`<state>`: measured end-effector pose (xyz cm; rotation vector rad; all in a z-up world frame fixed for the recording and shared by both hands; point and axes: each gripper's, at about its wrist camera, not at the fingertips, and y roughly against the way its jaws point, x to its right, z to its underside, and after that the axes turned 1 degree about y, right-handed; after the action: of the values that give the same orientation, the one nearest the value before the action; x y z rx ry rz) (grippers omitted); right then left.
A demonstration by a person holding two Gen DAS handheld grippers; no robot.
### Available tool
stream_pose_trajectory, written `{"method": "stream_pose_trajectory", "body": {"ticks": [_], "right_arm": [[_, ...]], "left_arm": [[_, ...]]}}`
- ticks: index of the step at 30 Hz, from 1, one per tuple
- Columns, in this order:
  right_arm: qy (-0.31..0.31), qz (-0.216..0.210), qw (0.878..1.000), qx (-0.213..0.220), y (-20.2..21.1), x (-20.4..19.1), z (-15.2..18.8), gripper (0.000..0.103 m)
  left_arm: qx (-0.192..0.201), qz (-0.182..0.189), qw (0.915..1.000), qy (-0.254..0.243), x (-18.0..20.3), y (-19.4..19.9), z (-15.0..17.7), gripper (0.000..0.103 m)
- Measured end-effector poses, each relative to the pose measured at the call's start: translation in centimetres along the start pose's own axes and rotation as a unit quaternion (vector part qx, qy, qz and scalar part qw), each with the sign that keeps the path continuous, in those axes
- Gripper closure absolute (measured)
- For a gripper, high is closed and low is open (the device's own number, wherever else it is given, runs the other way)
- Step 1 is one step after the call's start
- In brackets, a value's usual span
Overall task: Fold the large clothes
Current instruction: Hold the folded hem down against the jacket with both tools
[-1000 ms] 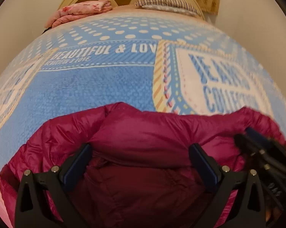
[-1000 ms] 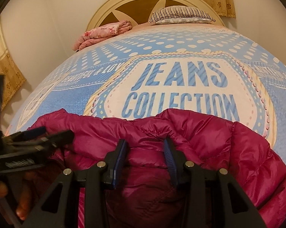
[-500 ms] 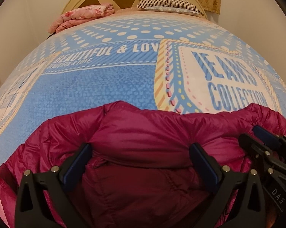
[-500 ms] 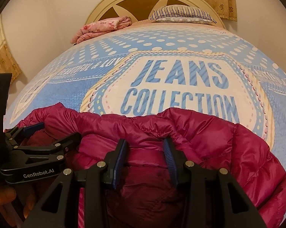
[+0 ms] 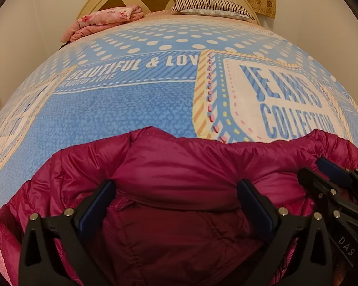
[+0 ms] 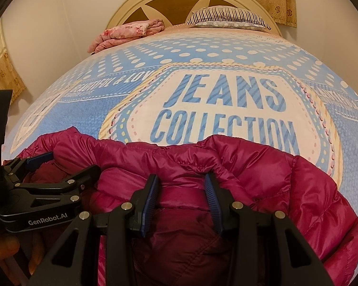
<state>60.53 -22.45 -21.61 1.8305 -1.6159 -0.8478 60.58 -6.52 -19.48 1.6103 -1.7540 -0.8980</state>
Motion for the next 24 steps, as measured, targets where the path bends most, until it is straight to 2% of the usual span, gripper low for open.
{"method": "stream_pose_trajectory", "body": {"ticks": [24], "right_arm": [[0.004, 0.004, 1.0, -0.001, -0.18, -0.02, 0.0, 0.06]], "left_arm": [[0.002, -0.005, 1.0, -0.005, 0.04, -0.04, 0.01, 0.0]]}}
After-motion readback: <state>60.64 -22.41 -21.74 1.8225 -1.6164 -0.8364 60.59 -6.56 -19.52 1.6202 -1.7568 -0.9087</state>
